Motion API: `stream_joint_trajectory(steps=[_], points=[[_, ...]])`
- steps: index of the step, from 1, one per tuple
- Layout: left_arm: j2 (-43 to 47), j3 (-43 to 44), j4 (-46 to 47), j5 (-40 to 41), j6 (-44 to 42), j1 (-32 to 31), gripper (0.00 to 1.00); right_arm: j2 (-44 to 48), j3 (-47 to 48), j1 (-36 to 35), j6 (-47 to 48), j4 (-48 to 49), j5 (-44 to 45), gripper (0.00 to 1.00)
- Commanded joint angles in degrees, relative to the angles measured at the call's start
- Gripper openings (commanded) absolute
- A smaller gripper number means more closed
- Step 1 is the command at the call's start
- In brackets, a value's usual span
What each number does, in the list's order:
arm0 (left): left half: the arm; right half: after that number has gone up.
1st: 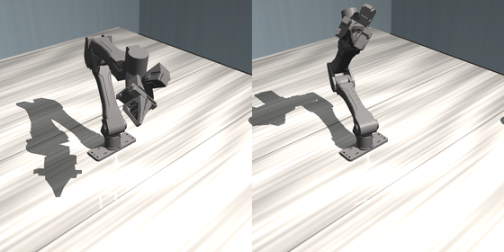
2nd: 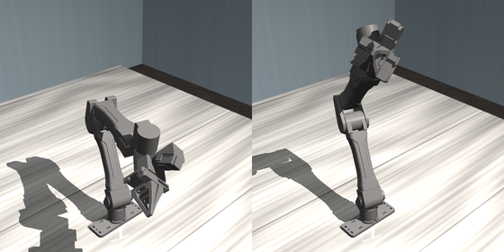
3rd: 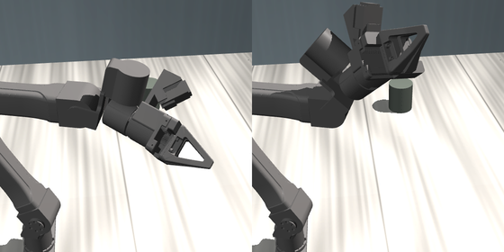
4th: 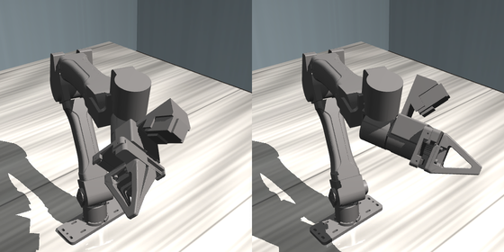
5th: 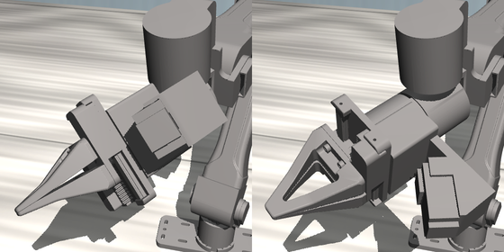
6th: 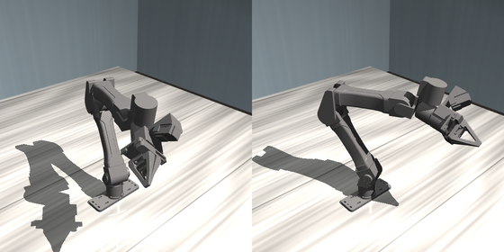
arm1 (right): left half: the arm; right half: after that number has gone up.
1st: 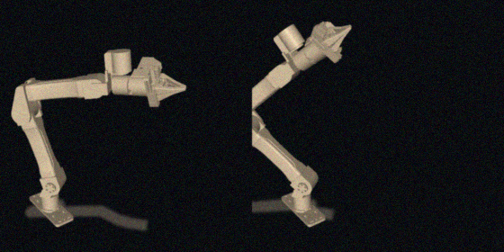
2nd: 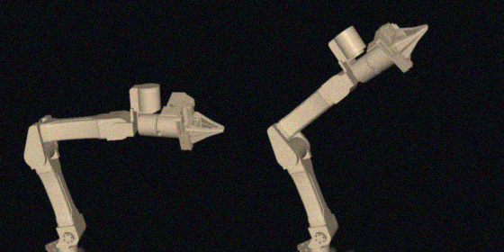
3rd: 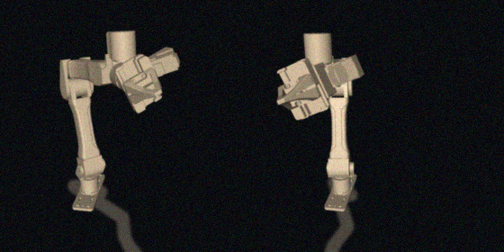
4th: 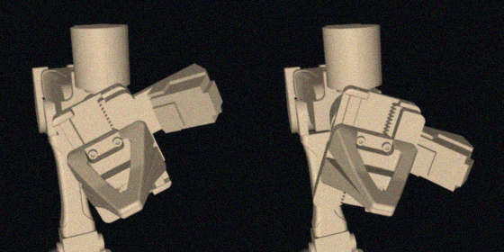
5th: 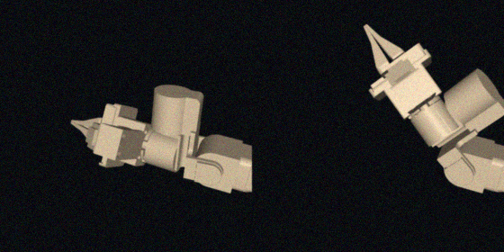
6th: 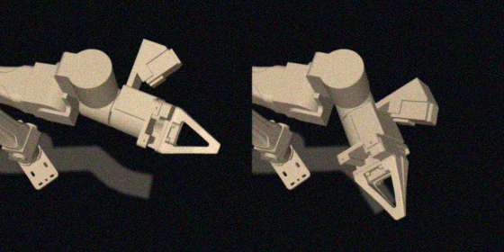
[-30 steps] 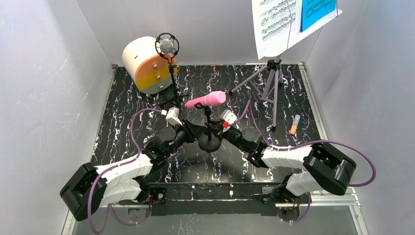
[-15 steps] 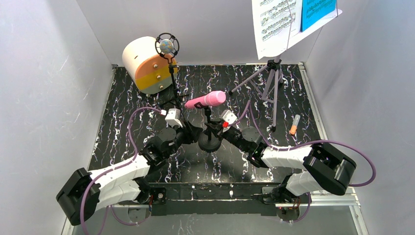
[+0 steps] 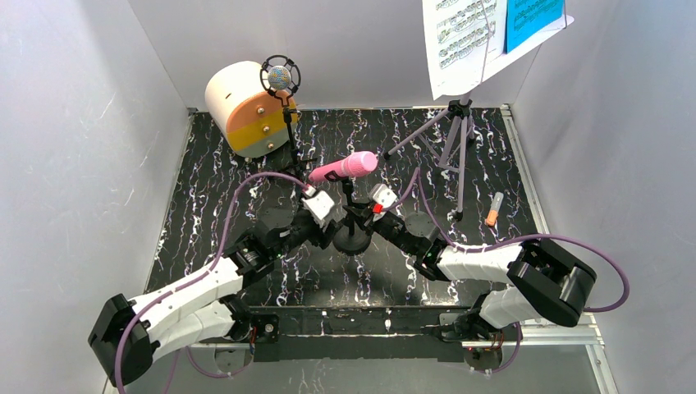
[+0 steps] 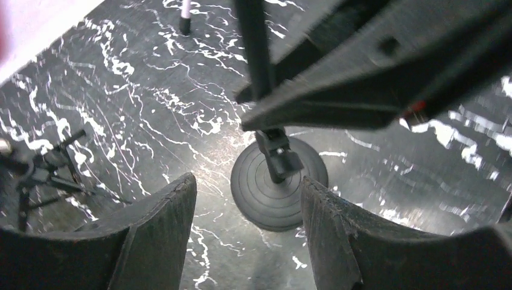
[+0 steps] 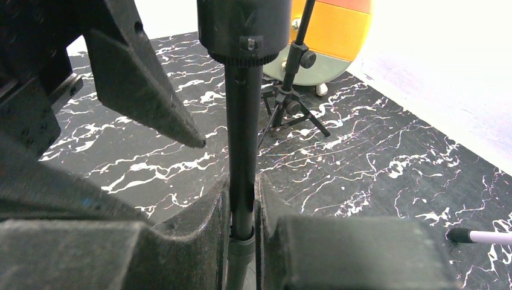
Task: Pack up the instrument practice props
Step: Unscrew the knob on the microphone stand.
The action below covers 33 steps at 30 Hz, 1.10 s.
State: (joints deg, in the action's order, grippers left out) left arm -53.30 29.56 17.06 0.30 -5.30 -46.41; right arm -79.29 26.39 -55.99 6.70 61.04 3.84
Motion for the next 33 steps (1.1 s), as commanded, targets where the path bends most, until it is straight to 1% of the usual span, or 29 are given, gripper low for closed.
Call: stream_joint_trajectory(steps=[1, 3, 6, 10, 13, 16, 18, 24, 27, 31, 33], points=[[0.97, 1.07, -4.40, -8.24, -21.07, -0.71, 0.62, -3.09, -1.43, -0.70, 1.14, -12.61, -2.34, 0.01], [1.91, 0.10, -4.36, -9.84, -27.42, -0.91, 0.62, -3.30, -1.30, -0.71, 1.12, -12.61, -2.34, 0.01], [3.29, -1.69, -2.48, -8.60, -35.56, -2.04, 0.63, -3.46, -1.17, -0.75, 1.12, -12.69, -2.36, 0.01], [3.18, -2.59, -0.92, -5.16, -43.37, -5.05, 0.63, -3.33, -1.25, -0.70, 1.20, -12.70, -2.36, 0.01], [2.12, -3.31, 0.54, -2.02, -47.42, -8.09, 0.63, -3.48, -1.17, -0.76, 1.14, -12.70, -2.34, 0.01], [0.86, -3.99, 2.70, -1.09, -49.73, -10.09, 0.60, -3.59, -1.14, -0.71, 1.17, -12.70, -2.39, 0.01], [0.02, -4.24, 3.51, 1.51, -51.71, -10.93, 0.57, -3.73, -1.14, -0.71, 1.19, -12.70, -2.39, 0.01], [-4.23, -3.99, 4.62, 3.37, -56.05, -12.67, 0.49, -3.86, -0.99, -0.74, 1.24, -12.76, -2.35, 0.01], [-6.46, -3.82, 4.99, 4.26, -57.14, -13.03, 0.46, -3.69, -1.08, -0.72, 1.37, -12.78, -2.24, 0.01], [-7.87, -4.75, 7.41, 6.10, -57.28, -13.17, 0.38, -3.69, -1.04, -0.73, 1.28, -12.78, -2.47, 0.01], [-8.48, -5.41, 8.49, 7.26, -57.28, -13.18, 0.37, -3.68, -1.00, -0.73, 1.28, -12.78, -2.52, 0.01]])
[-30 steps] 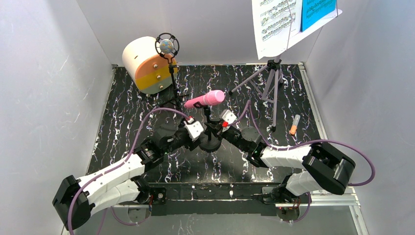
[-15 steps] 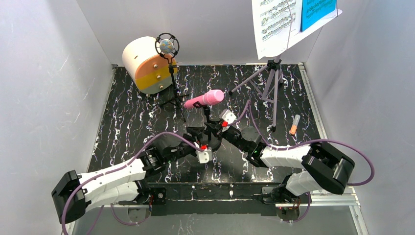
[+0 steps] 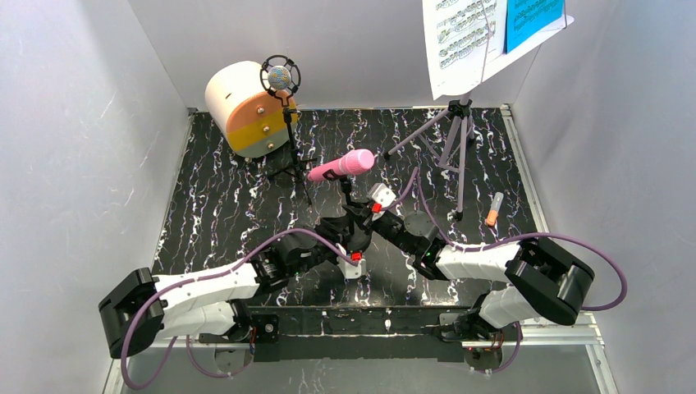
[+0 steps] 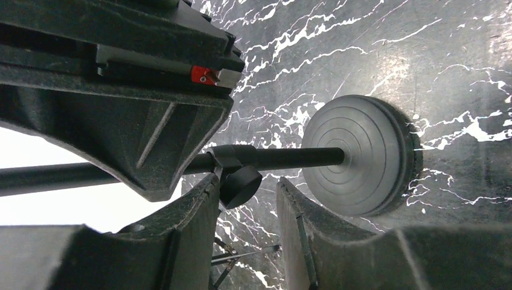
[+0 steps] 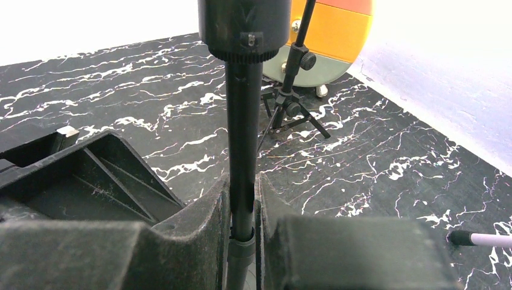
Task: Pack up the instrument practice props
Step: Unscrew the knob on the microphone stand.
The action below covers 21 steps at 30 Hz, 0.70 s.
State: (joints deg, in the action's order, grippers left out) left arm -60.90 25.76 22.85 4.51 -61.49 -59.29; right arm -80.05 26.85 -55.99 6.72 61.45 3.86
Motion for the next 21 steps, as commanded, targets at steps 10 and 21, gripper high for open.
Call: stream_joint_trajectory(steps=[10, 21], points=[[-3.89, -4.40, 7.39, 5.27, -0.76, -0.30, 0.36, -2.58, -1.54, -0.70, 1.35, -13.29, -2.37, 0.01], [-8.83, -4.93, 11.46, 10.15, 2.62, -0.30, 0.11, -1.72, -1.97, -0.77, 1.25, -13.05, -2.03, 0.01]])
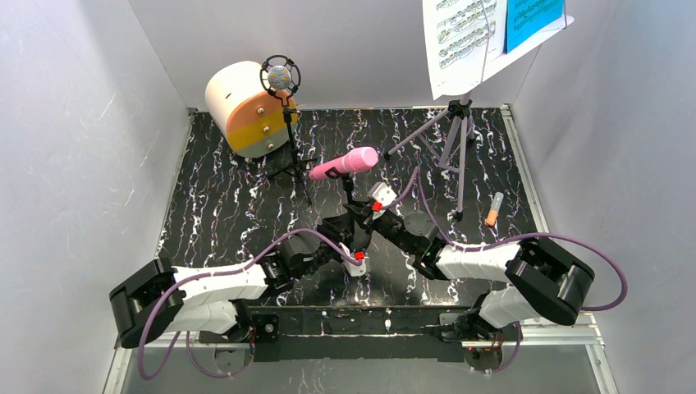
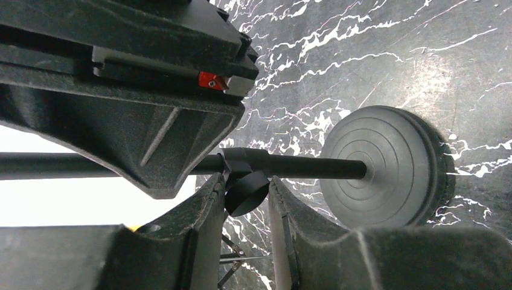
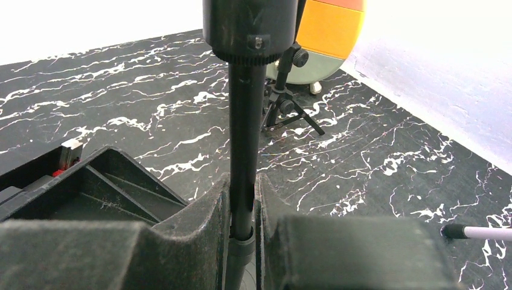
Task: Pack up the instrument practice props
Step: Unscrew the knob on the microphone stand.
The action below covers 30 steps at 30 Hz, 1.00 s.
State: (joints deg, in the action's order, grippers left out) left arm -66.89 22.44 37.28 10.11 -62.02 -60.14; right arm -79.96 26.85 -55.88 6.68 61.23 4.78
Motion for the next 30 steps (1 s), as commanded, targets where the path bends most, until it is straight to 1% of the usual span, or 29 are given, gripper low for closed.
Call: stream_joint_trajectory(steps=[1, 4, 7, 11, 14, 16, 21, 24, 26, 30], points=[[-2.89, -1.61, -2.99, 4.76, 3.73, 0.55, 0.09, -1.66, -2.05, -0.86, 1.32, -12.81, -2.93, 0.01], [-2.43, -1.42, -3.00, 5.37, 7.90, 0.55, 0.04, -1.44, -2.20, -0.82, 1.21, -12.80, -2.84, 0.01], [-1.63, -0.12, -4.47, 5.43, 14.88, 0.55, 0.01, -1.59, -2.24, -0.82, 1.12, -12.63, -2.66, 0.01], [-0.87, 1.00, -5.89, 6.62, 28.26, 0.55, 0.00, -1.61, -2.33, -0.86, 1.14, -12.37, -2.58, 0.01], [-0.36, 0.57, -4.70, 8.07, 38.88, 0.60, 0.00, -1.35, -2.48, -0.85, 0.89, -12.21, -2.85, 0.01], [-0.34, -0.42, -2.27, 9.60, 46.67, 0.76, 0.00, -1.25, -2.52, -0.86, 0.79, -12.19, -3.06, 0.01], [-0.76, -4.24, 4.08, 9.03, 68.80, 2.75, 0.00, -1.46, -2.42, -0.86, 0.74, -12.10, -3.10, 0.01], [-1.00, -5.63, 5.97, 9.74, 83.53, 4.58, 0.00, -1.68, -2.33, -0.81, 0.75, -12.10, -3.19, 0.01], [-1.32, -6.37, 6.24, 9.35, 95.11, 6.17, 0.00, -1.63, -2.33, -0.86, 0.79, -12.17, -3.19, 0.01], [-2.08, -6.79, 6.75, 7.46, 110.52, 8.27, 0.00, -1.64, -2.33, -0.81, 0.79, -12.19, -3.19, 0.01]])
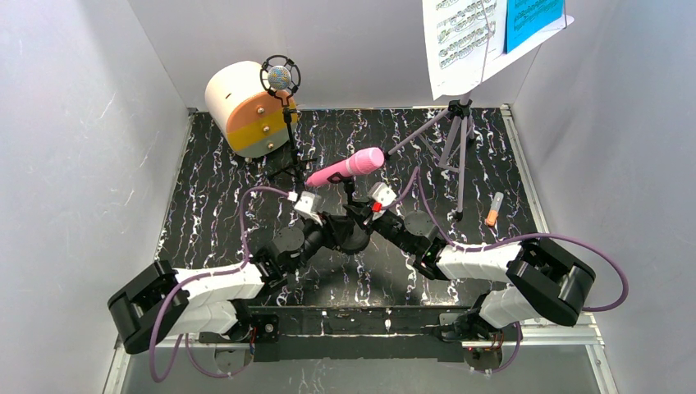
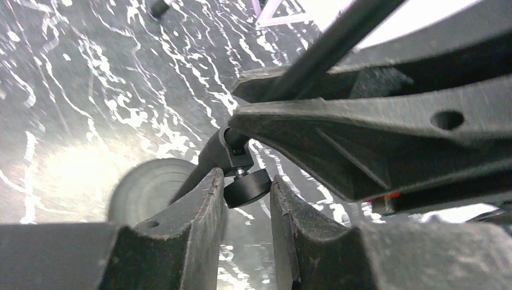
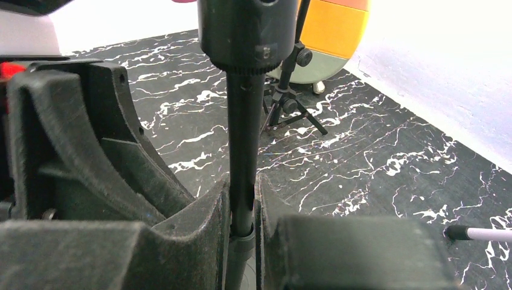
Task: Pack up the instrument practice props
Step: Unscrew the knob on the microphone stand.
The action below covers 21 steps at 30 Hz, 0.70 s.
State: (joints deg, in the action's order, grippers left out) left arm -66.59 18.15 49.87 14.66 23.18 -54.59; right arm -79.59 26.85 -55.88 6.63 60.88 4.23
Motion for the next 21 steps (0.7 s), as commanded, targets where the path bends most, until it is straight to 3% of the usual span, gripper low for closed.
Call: stream_joint_trajectory(steps=[1, 8, 11, 15, 21], points=[[-2.53, -2.51, -5.76, 2.92, 29.18, 2.94, 0.00, -2.05, -2.26, -0.85, 0.84, -11.84, -2.65, 0.01], [-4.01, -4.62, -5.09, 4.52, 55.28, 3.91, 0.00, -2.06, -2.15, -0.86, 0.83, -12.09, -2.61, 0.01], [-3.76, -6.48, -4.00, 5.42, 61.67, 4.63, 0.00, -1.98, -2.15, -0.83, 0.96, -12.26, -2.56, 0.01], [-1.50, -7.69, -4.08, 6.63, 62.04, 5.29, 0.01, -1.96, -2.15, -0.82, 0.99, -12.28, -2.44, 0.01], [2.96, -7.44, -7.16, 6.60, 53.28, 5.80, 0.17, -2.14, -2.06, -0.86, 1.00, -12.36, -2.56, 0.01]])
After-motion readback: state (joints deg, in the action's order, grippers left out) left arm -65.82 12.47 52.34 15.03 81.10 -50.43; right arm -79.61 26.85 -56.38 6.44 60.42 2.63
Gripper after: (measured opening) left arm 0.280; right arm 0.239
